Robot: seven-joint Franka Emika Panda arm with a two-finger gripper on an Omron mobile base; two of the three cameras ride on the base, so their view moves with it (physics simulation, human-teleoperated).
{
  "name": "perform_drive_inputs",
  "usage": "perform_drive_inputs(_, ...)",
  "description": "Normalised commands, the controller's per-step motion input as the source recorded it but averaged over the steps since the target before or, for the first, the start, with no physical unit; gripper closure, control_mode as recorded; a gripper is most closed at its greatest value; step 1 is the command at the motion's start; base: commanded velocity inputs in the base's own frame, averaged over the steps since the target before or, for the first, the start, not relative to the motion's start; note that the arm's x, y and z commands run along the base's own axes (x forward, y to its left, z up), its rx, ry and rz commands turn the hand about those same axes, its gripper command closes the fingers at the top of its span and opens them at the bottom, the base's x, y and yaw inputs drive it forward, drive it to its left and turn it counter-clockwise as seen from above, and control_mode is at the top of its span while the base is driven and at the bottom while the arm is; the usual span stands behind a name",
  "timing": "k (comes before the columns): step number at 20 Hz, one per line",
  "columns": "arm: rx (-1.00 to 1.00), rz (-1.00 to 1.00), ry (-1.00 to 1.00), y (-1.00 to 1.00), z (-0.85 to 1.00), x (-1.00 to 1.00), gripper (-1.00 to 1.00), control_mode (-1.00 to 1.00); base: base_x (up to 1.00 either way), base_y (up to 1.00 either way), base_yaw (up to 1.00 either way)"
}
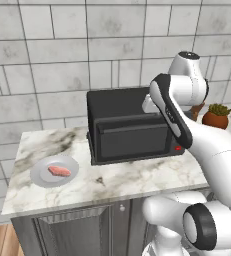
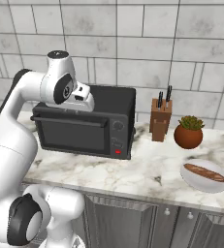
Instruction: Open the toaster oven door. Place the baguette on the top rack in the toaster oven and place the steak on the bottom rack.
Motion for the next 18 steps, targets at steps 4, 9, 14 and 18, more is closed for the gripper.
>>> perform_drive_inputs(4,0.0,0.0,0.0,0.0,0.0,0.0,-1.0,1.0,0.0,0.0,0.0)
perform_drive_inputs(9,0.0,0.0,0.0,0.0,0.0,0.0,-1.0,1.0,0.0,0.0,0.0)
perform_drive_inputs(14,0.0,0.0,0.0,0.0,0.0,0.0,-1.0,1.0,-0.16,0.04,0.0)
perform_drive_inputs(18,0.0,0.0,0.0,0.0,0.0,0.0,-1.0,1.0,-0.51,0.16,-0.01)
